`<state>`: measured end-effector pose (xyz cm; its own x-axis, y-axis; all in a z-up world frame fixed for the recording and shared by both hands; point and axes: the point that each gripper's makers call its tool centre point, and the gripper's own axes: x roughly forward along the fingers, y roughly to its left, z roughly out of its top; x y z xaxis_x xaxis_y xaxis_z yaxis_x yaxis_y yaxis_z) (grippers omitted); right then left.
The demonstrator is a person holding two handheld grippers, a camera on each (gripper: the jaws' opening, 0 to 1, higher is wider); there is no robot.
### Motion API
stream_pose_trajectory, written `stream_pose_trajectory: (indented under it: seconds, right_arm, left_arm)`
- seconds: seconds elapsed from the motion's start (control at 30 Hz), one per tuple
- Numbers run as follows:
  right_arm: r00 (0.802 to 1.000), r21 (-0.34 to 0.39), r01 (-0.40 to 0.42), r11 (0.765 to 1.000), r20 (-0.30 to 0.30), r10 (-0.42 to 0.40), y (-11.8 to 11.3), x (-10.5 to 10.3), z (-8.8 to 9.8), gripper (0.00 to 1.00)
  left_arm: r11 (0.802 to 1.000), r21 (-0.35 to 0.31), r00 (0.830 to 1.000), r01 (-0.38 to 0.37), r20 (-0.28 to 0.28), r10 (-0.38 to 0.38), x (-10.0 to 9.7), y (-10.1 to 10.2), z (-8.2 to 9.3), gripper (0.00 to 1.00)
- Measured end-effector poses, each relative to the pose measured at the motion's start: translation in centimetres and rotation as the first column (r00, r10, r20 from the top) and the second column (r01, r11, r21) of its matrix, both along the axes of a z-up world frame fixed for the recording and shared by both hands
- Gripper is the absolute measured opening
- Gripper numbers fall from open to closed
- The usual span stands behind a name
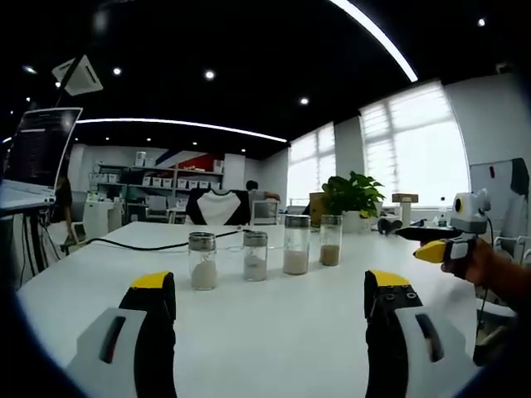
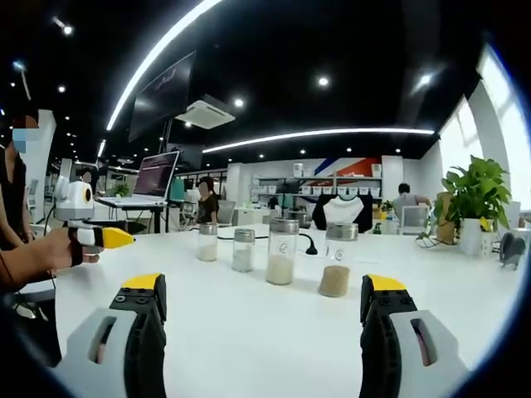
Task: Rotate the seasoning bottle until the label or dispensing opening points toward the visible target arrow and the bottle remains upright within the marked orientation range
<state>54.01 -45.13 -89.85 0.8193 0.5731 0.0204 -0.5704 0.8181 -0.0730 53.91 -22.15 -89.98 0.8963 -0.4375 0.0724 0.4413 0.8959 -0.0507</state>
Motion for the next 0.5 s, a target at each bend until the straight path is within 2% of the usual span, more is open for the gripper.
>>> stream_pose_trajectory:
  seconds: [0.17,0.27,0.37,0.5]
  right_arm:
    - [1.0,0.003,0.003,1.0,-0.002,-0.003,-0.21,0.04,0.01,0.99]
    - [1.0,0.008,0.002,1.0,-0.005,-0.002,-0.22,0.09,-0.01,0.99]
    - [1.0,0.006,0.001,1.0,-0.005,-0.001,-0.15,0.05,-0.03,0.99]
    - [1.0,0.008,-0.001,1.0,-0.006,0.001,-0.05,0.04,-0.05,0.99]
  left_arm:
    - [1.0,0.028,1.0,-0.003,-0.011,0.003,0.09,0.02,-0.33,1.0]
    - [1.0,0.01,1.0,-0.004,-0.012,0.005,0.05,0.03,-0.2,1.0]
    - [0.999,-0.047,1.0,-0.003,-0.028,0.002,0.09,0.25,-0.19,1.0]
    - [0.999,-0.038,1.0,-0.02,-0.019,0.019,0.2,0.7,-0.06,1.0]
